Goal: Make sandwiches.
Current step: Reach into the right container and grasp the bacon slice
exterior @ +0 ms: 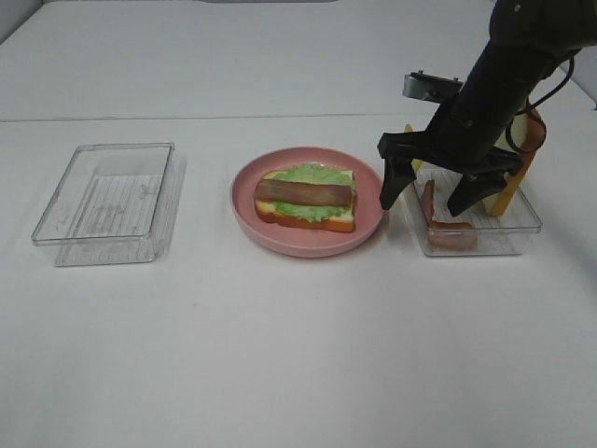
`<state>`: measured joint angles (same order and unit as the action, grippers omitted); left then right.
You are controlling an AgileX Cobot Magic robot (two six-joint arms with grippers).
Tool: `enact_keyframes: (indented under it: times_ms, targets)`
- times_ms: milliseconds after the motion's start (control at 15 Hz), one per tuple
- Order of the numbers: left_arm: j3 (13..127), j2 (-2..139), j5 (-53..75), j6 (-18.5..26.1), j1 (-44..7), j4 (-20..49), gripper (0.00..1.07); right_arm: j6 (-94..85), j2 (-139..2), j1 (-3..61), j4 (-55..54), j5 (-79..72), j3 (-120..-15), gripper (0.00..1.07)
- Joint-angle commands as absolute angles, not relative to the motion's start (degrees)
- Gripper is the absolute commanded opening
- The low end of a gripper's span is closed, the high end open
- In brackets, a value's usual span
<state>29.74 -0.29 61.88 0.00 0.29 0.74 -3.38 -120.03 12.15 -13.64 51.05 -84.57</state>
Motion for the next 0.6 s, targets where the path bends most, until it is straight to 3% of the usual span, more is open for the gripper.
enact_keyframes:
  times_ms: [67, 133, 333, 600]
  targets:
    - [29.6, -1.6, 61.3, 0.0, 0.3, 1.4, 1.0, -3.2, -120.2, 12.3, -14.0, 51.2, -84.9, 0.84]
    - [29.6, -1.6, 61.3, 0.0, 0.3, 1.4, 1.0, -3.3, -120.2, 12.3, -14.0, 51.2, -84.9, 0.81]
    - [29.6, -1.6, 61.3, 0.0, 0.3, 1.4, 1.0, -2.9, -120.2, 12.1, -13.4, 50.9, -84.9, 0.53]
    - [29.6, -1.6, 61.3, 0.0, 0.3, 1.4, 1.0, -2.7, -120.2, 12.1, -13.5, 51.1, -84.9, 0.48]
